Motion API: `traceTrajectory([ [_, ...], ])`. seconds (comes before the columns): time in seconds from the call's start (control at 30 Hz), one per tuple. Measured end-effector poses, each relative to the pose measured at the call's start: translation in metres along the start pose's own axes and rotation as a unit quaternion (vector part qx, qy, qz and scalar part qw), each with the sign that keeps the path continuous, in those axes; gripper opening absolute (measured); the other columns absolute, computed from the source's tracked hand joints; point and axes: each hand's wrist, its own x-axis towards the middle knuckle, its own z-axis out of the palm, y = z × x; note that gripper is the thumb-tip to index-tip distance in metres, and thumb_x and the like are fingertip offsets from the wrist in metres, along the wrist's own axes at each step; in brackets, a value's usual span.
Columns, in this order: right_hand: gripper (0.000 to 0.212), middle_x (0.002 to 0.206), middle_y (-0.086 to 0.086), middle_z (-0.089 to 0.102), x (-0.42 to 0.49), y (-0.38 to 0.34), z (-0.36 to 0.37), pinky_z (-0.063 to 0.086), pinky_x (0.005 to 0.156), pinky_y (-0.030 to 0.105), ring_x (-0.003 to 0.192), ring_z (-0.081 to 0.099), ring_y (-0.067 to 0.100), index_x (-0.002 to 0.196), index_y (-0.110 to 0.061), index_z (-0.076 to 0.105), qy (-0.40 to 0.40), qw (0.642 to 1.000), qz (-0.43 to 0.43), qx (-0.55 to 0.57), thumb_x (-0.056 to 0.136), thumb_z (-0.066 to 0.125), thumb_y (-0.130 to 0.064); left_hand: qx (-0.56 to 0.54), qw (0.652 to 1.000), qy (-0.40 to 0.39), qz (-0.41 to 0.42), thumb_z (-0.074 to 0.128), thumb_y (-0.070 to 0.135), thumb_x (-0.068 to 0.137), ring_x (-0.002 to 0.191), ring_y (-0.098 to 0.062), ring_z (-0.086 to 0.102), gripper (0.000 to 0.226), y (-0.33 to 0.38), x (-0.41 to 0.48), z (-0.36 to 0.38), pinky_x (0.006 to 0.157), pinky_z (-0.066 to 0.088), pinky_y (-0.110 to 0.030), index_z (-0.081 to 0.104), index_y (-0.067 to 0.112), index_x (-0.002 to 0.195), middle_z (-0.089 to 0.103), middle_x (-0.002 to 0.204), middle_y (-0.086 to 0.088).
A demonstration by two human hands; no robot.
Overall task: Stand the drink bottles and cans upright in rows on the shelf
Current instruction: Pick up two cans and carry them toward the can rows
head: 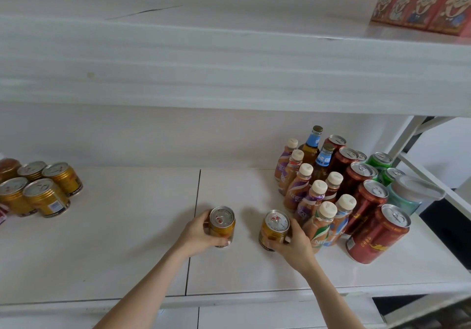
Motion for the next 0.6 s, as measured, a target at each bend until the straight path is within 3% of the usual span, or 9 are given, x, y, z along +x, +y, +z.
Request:
traceTrajectory([
  [0.2,0.064,0.1,-0.013,0.067,0.0,0.002,0.003,0.05,0.078,0.019,0.092,0.064,0.002,0.108,-0.031,0.052,0.015,1.0,-0.012,0.007,0.055,0.089,-0.03,0.027,0.998,0.062,0.006,0.089,0.04,0.036,0.089,0.002,0.065,0.071,-0.002,-0.003,0.013,0.071,0.049,-0.015,0.054,0.039,0.098,0.069,0.096,0.016],
  [0.4,0.065,0.098,-0.017,0.065,-0.001,0.001,0.004,0.046,0.066,0.004,0.089,0.06,-0.008,0.108,-0.033,0.052,0.028,0.999,-0.014,0.02,0.055,0.09,-0.025,0.009,0.999,0.05,0.011,0.09,0.039,0.037,0.096,0.0,0.063,0.069,-0.005,-0.009,0.013,0.081,0.051,-0.021,0.055,0.044,0.097,0.068,0.102,0.018],
  [0.6,0.067,0.102,-0.013,0.068,-0.005,0.004,0.008,0.05,0.07,0.013,0.093,0.064,-0.001,0.109,-0.03,0.057,0.022,0.999,-0.008,0.047,0.052,0.091,-0.025,-0.009,0.999,0.041,0.012,0.09,0.035,0.04,0.099,-0.002,0.063,0.069,-0.009,-0.019,0.01,0.084,0.05,-0.02,0.058,0.042,0.101,0.068,0.105,0.015],
])
